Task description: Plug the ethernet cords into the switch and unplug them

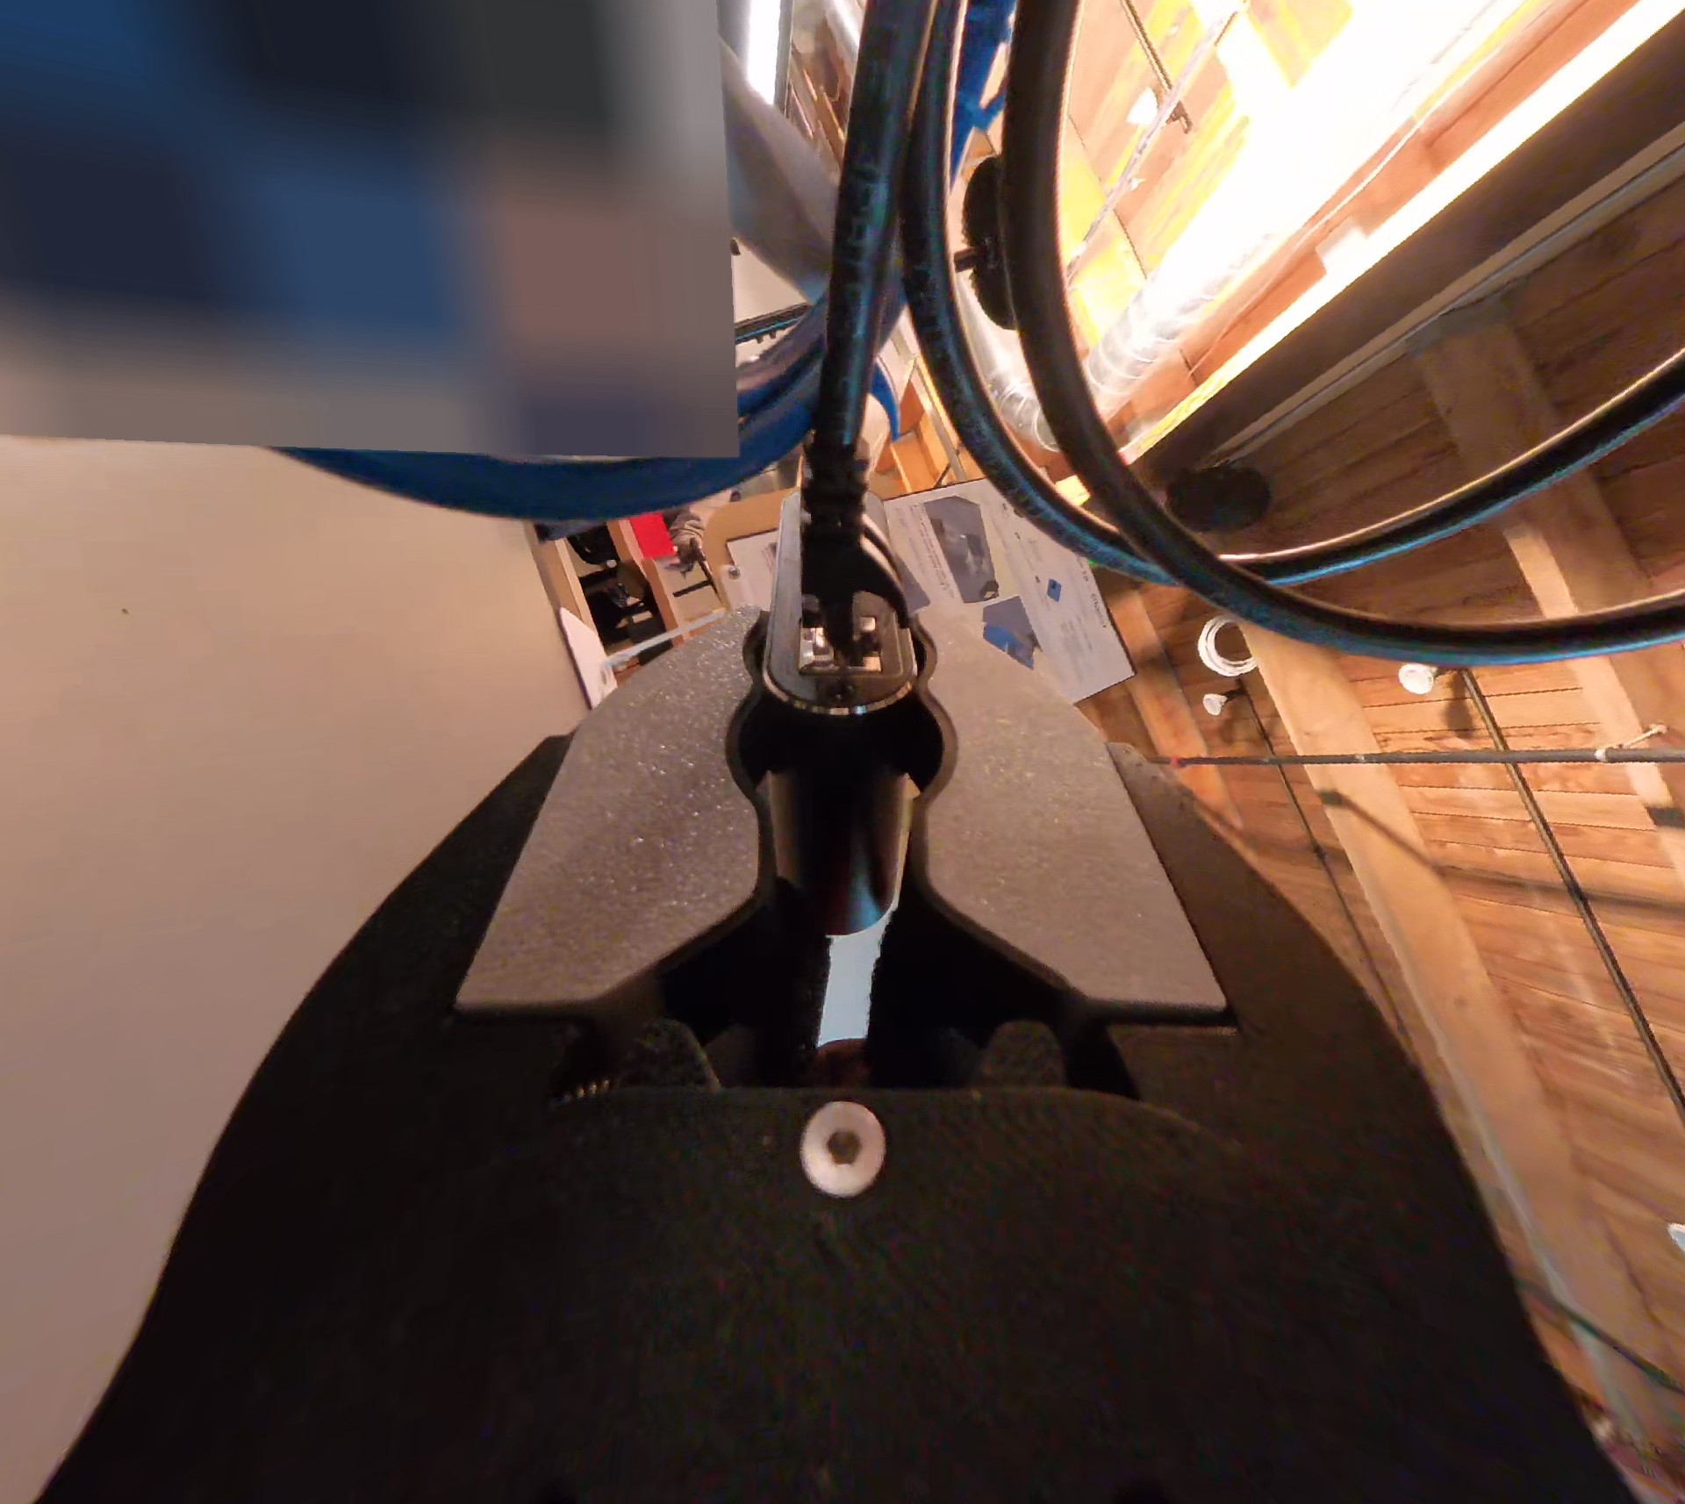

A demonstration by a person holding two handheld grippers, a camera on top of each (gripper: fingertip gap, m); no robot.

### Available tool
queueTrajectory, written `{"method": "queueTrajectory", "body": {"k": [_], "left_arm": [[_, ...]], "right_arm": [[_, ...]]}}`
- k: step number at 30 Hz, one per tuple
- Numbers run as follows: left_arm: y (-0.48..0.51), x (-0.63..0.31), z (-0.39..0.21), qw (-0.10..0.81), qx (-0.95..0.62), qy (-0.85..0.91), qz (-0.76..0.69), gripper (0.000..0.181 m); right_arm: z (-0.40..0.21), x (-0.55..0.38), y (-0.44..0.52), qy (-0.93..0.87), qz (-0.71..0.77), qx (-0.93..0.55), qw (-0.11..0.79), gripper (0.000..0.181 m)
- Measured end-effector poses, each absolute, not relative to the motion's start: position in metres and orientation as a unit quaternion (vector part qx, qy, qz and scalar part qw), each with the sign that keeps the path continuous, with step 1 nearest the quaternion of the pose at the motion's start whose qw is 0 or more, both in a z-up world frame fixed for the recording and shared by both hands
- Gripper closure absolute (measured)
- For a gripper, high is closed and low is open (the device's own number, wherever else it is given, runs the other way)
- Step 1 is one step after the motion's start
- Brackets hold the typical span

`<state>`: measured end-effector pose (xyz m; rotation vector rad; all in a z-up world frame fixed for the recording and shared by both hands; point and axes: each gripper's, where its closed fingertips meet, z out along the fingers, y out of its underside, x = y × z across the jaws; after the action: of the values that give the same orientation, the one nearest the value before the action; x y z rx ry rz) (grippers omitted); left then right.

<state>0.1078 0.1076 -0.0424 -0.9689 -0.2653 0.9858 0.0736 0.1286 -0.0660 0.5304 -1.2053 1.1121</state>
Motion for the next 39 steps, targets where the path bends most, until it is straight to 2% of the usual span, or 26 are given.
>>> {"method": "queueTrajectory", "body": {"k": [12, 17, 21, 24, 27, 31, 39], "left_arm": [[0.1, 0.096, -0.048, 0.766, -0.422, -0.182, 0.449, 0.17], [0.097, 0.094, -0.049, 0.789, -0.418, -0.201, 0.402, 0.17], [0.099, 0.102, -0.045, 0.842, -0.4, -0.183, 0.31, 0.17], [0.103, 0.112, -0.041, 0.852, -0.397, -0.152, 0.305, 0.17], [0.108, 0.115, -0.041, 0.841, -0.409, -0.135, 0.326, 0.17], [0.106, 0.112, -0.042, 0.84, -0.408, -0.145, 0.327, 0.17], [0.104, 0.103, -0.05, 0.81, -0.423, -0.184, 0.361, 0.169]], "right_arm": [[-0.065, 0.086, 0.114, -0.537, 0.531, 0.214, 0.619, 0.156], [-0.064, 0.09, 0.111, -0.533, 0.528, 0.231, 0.62, 0.156], [-0.057, 0.096, 0.114, -0.513, 0.543, 0.254, 0.615, 0.156], [-0.054, 0.092, 0.115, -0.512, 0.548, 0.244, 0.615, 0.152], [-0.056, 0.084, 0.115, -0.53, 0.544, 0.238, 0.606, 0.147], [-0.058, 0.079, 0.113, -0.539, 0.521, 0.246, 0.615, 0.155], [-0.061, 0.081, 0.11, -0.536, 0.528, 0.277, 0.597, 0.156]]}}
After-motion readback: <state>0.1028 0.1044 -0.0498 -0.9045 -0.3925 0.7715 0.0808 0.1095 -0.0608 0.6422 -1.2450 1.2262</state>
